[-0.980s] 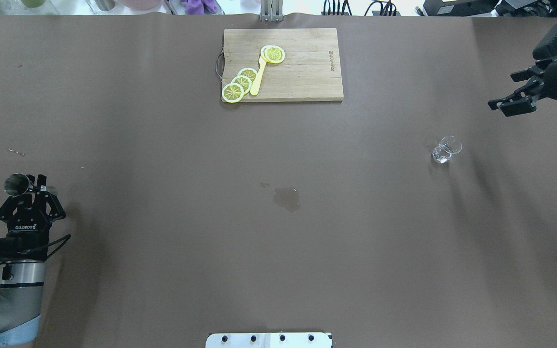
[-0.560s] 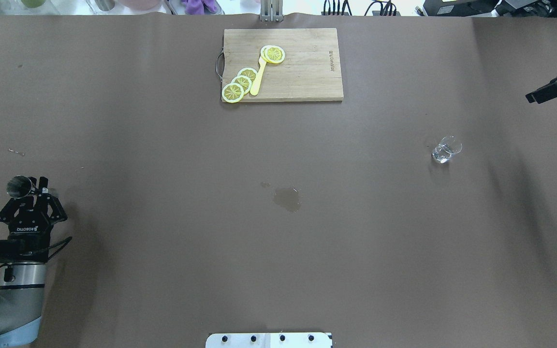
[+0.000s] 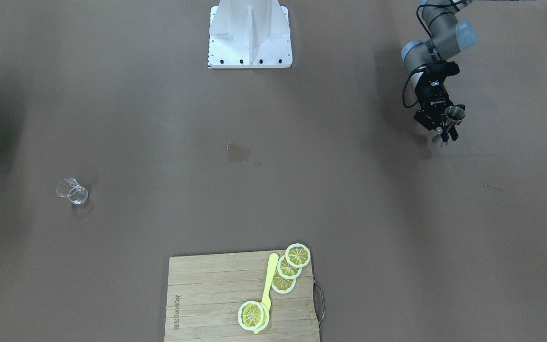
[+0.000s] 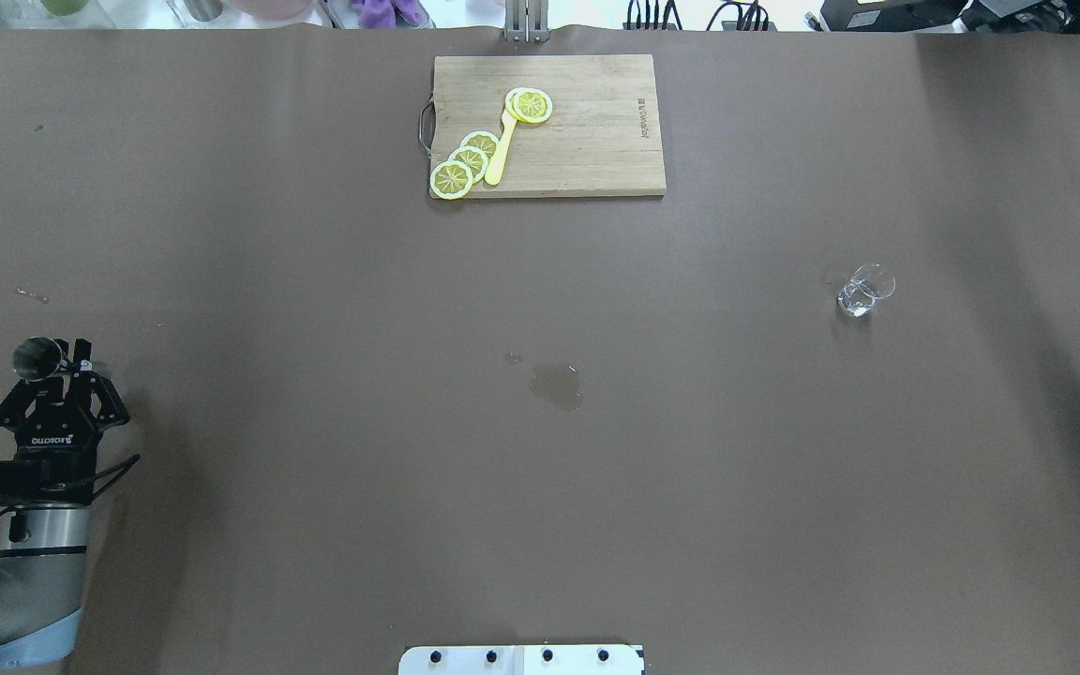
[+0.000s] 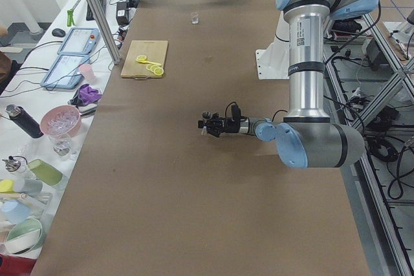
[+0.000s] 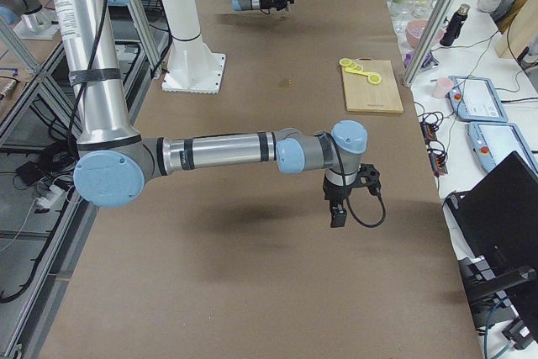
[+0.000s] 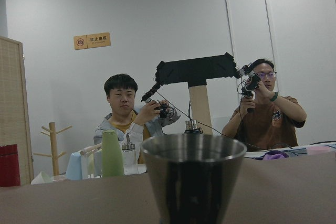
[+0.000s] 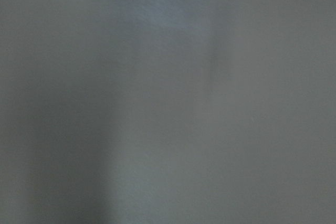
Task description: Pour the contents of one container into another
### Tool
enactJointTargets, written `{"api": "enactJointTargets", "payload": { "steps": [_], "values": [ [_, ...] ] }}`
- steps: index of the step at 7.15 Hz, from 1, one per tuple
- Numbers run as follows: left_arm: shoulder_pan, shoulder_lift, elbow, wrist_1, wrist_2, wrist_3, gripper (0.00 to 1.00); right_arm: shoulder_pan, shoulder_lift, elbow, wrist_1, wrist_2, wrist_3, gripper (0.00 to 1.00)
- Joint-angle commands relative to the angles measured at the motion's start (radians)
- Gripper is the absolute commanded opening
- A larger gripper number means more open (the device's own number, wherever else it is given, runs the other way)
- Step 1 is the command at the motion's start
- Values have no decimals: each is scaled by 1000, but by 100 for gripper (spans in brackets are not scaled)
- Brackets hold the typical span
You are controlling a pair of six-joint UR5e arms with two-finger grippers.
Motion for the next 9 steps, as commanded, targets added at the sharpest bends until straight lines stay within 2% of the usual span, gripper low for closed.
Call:
{"api": "enactJointTargets", "payload": {
  "steps": [1,2,4,7,9],
  "values": [
    [-9,-1,-6,6,-1,-6,0,52,-37,-27,-81,66,10,100],
    [-9,-1,-6,6,-1,-5,0,76,-51,-58,-73,79,10,100],
    [-9,-1,-4,6,-1,-8,0,107,-83,-56,-84,94,13,100],
    [-8,-2,-1,7,-1,-58,0,162,-176,58,-91,102,13,100],
    [-6,-4,5,7,-1,-60,0,162,-187,68,-85,99,11,100]
  ]
}}
